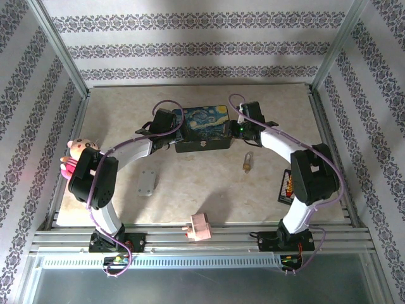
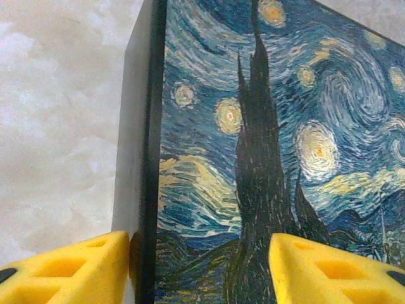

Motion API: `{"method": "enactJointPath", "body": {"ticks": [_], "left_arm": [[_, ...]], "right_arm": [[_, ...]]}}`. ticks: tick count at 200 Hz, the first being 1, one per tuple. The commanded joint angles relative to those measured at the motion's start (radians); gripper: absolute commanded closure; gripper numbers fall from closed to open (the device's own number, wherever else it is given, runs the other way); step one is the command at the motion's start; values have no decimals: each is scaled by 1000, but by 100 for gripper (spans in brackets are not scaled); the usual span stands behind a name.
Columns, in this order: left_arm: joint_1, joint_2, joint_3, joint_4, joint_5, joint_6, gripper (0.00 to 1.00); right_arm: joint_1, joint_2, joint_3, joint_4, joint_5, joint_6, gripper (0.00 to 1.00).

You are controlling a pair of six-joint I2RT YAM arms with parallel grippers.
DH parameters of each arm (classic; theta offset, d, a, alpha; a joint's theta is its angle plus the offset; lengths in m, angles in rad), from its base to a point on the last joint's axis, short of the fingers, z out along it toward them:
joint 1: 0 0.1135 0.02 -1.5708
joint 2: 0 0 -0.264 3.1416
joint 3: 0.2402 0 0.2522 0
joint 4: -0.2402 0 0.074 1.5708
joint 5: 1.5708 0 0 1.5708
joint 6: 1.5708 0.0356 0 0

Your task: Unlock the padlock with the key

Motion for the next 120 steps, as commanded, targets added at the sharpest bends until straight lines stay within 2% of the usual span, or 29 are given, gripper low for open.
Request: {"method": "enactJointPath", "body": {"ticks": [1, 44, 70, 91, 106, 120], "left_arm": [[26, -83, -29, 30, -6, -2, 36], [124, -233, -137, 12, -35, 17, 20], [182, -362, -220, -12, -114, 75, 8], [228, -468, -311, 5, -171, 120, 1], [259, -526, -385, 32, -195, 153, 1], [281, -576, -439, 48, -228, 183, 1]], "right_arm": [[3, -107, -31, -49, 87, -8, 65], [-16, -350, -181, -77, 180, -18, 56], [-67, -520, -300, -86, 211, -43, 54], [-109, -648, -399, -81, 283, -83, 49], [-133, -724, -459, -73, 334, -119, 42], [-148, -775, -504, -62, 387, -150, 28]]}}
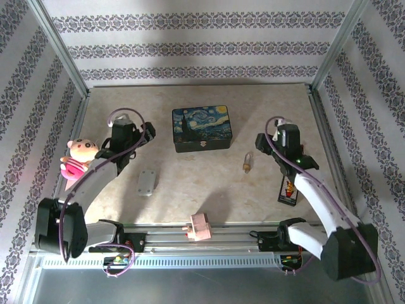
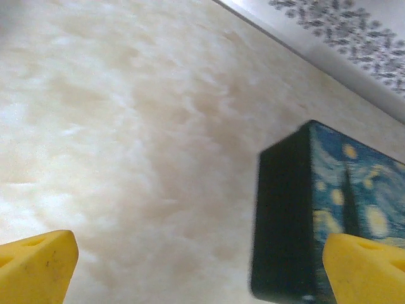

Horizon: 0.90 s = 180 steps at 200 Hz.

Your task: Unlock the padlock with the key

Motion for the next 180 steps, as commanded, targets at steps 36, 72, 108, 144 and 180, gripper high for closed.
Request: {"method": "enactJointPath", "body": {"ticks": [36, 72, 108, 144, 180], "left_arm": [[60, -192, -238, 159, -183, 175, 1], [75, -237, -326, 282, -271, 312, 1], [89, -205, -435, 564, -251, 501, 1], [115, -67, -536, 907, -138, 634, 1], [133, 104, -528, 1049, -36, 628, 1]], "right_arm": [[-40, -138, -141, 59, 232, -132, 2], [-42, -135, -212, 200, 302, -168, 2], [-42, -116, -259, 309, 329, -193, 2], [-42, -80, -273, 366, 331, -214, 2], [-43, -48, -325, 494, 314, -298, 2]]}}
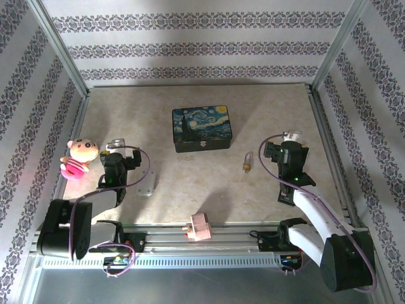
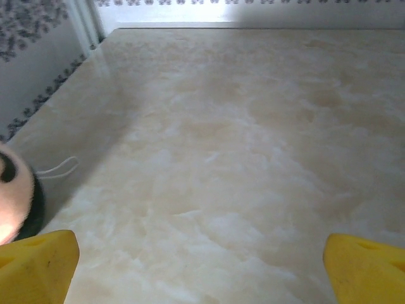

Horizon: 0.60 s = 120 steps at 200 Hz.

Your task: Unlock the padlock with the key

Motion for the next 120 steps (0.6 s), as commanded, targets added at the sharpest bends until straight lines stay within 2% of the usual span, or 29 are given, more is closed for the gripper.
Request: {"method": "enactJointPath", "body": {"ticks": [1, 18, 55, 84, 102, 120], "left_arm": [[20, 88, 5, 247, 95, 45, 1], [25, 193, -5, 388, 145, 46, 1], [26, 378, 2, 561, 223, 73, 1], [43, 349, 51, 415, 295, 71, 1], [48, 334, 153, 198, 299, 67, 1], [67, 340, 153, 209, 274, 36, 1]], "right_arm": [[-6, 16, -47, 128, 11, -74, 2], [-6, 23, -82, 207, 4, -109, 2], [-35, 58, -165, 380, -56, -115, 2], [-71, 112, -200, 506, -127, -86, 2], [-95, 175, -221, 620, -173, -62, 2], [-101, 221, -215, 681, -196, -63, 2]]}}
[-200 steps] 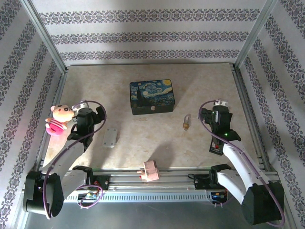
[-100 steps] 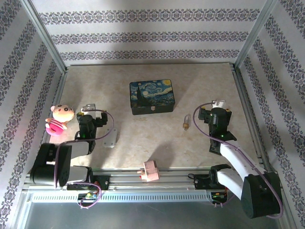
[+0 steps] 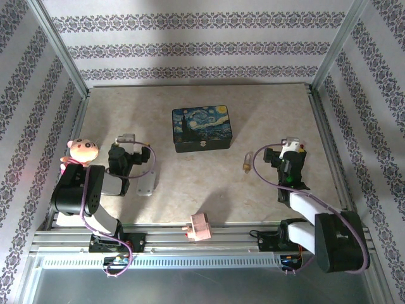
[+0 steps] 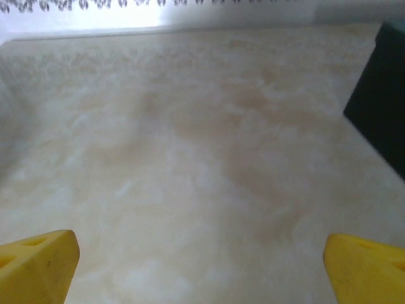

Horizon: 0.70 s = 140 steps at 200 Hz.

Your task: Unlock the padlock with the key

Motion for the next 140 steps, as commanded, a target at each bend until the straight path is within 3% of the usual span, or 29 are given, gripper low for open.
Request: {"method": "enactJointPath", "body": {"ticks": [1, 38, 80, 103, 140], "left_arm": [[30, -16, 32, -76, 11, -14, 1], [30, -17, 33, -74, 6, -13, 1], [30, -17, 35, -79, 8, -13, 1], [28, -18, 35, -84, 13, -8, 1], [29, -17, 36, -82, 18, -7, 1]], "right_arm": [[-12, 48, -10, 184, -72, 19, 2], [-22, 157, 7, 311, -143, -28, 2], [-40, 426, 18, 598, -230, -12, 2], [-57, 372, 67, 413, -147, 38, 2], [-40, 387, 104, 374, -117, 21, 2]]}}
